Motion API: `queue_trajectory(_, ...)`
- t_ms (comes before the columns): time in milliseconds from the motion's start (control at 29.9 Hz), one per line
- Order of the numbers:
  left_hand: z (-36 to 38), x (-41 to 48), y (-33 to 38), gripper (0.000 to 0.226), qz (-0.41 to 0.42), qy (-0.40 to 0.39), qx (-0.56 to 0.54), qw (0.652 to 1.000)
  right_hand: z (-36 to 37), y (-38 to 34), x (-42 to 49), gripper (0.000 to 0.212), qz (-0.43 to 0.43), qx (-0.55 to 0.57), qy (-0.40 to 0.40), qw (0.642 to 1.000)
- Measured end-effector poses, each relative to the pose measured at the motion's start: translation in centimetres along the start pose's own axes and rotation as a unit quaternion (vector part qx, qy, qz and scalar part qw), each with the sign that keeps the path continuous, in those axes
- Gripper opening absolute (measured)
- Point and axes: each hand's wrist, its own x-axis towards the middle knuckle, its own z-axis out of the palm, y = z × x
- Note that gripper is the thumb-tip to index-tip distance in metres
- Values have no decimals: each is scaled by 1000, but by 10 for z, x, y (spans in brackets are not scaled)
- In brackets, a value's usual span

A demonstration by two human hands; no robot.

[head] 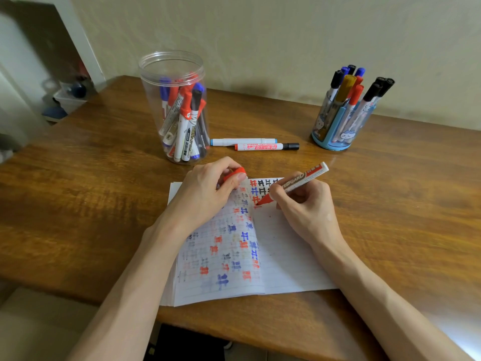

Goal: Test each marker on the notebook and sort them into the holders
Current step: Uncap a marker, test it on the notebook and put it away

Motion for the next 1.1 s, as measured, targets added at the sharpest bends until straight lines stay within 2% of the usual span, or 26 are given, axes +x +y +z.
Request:
queue_trajectory(201,0,0,0,25,-4,-3,1,1000,0,1,0,10,-8,-7,1,1000)
queue_trajectory(468,0,0,-1,23,-3,-1,0,1000,0,-3,-2,17,2,-21,-8,1000)
queue_trajectory(702,2,0,-3,23,-3,-2,4,1000,0,1,-1,11,-1,-22,9,1000)
queue_trajectory(903,1,1,-4,23,1,0,-2,1000,0,-2,-4,16,1,-29,-16,999)
queue_trajectory(1037,1,0,-3,25,9,3,-25,1000,-3,-3,-1,17,10,31,8,999)
queue_trajectory(1103,0,0,0,26,12,-5,-48,999,-6,-5,0,8,26,97,32,994)
